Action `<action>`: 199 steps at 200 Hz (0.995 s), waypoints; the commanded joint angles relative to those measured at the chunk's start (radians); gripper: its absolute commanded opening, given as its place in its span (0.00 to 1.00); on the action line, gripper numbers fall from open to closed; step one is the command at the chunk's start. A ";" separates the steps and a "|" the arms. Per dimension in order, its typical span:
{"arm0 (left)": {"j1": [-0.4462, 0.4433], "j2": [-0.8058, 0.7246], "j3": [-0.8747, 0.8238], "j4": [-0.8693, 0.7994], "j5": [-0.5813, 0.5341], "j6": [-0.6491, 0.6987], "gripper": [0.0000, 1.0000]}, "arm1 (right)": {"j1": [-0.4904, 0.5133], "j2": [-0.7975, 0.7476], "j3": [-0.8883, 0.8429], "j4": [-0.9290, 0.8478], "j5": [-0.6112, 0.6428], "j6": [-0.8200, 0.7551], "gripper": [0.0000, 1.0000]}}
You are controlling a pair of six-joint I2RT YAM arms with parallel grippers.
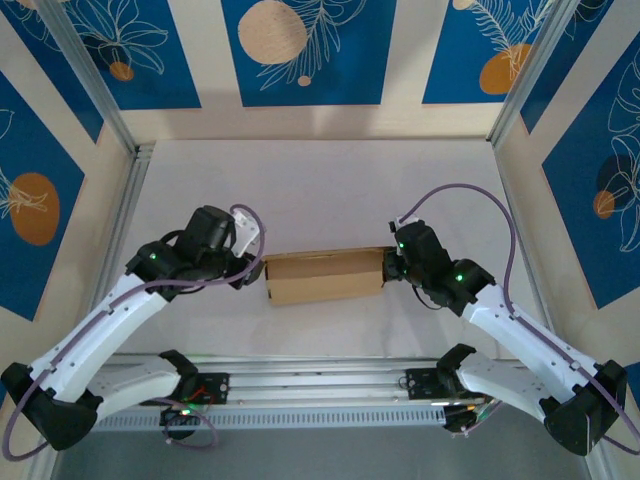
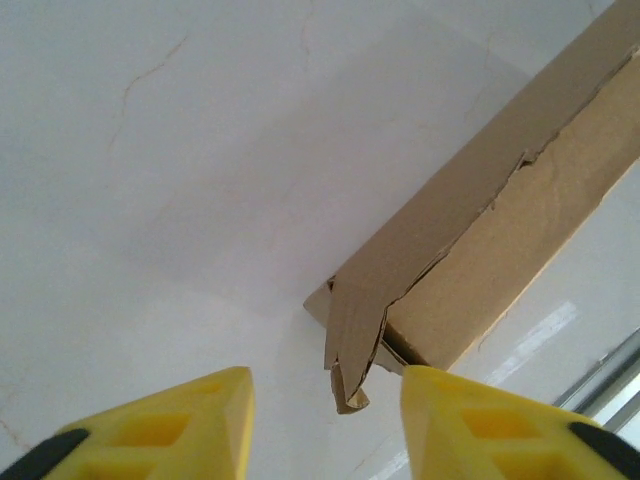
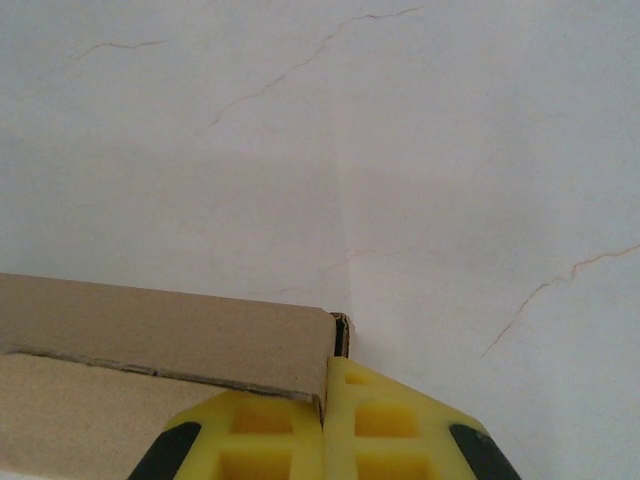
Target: Fold the paper box
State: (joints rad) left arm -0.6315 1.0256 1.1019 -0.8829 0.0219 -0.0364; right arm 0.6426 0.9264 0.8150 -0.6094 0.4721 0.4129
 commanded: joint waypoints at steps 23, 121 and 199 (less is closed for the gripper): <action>0.019 0.033 -0.011 0.002 0.143 -0.021 0.27 | 0.008 0.003 -0.036 -0.070 -0.004 0.003 0.00; 0.022 0.094 -0.026 0.041 0.147 -0.061 0.04 | 0.008 0.004 -0.035 -0.071 -0.016 0.009 0.00; 0.021 0.055 -0.054 0.173 0.172 -0.364 0.00 | 0.010 0.000 -0.036 -0.070 -0.022 0.011 0.00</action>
State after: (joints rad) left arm -0.6170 1.1023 1.0668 -0.7979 0.1528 -0.2718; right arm 0.6422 0.9237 0.8150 -0.6163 0.4915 0.4133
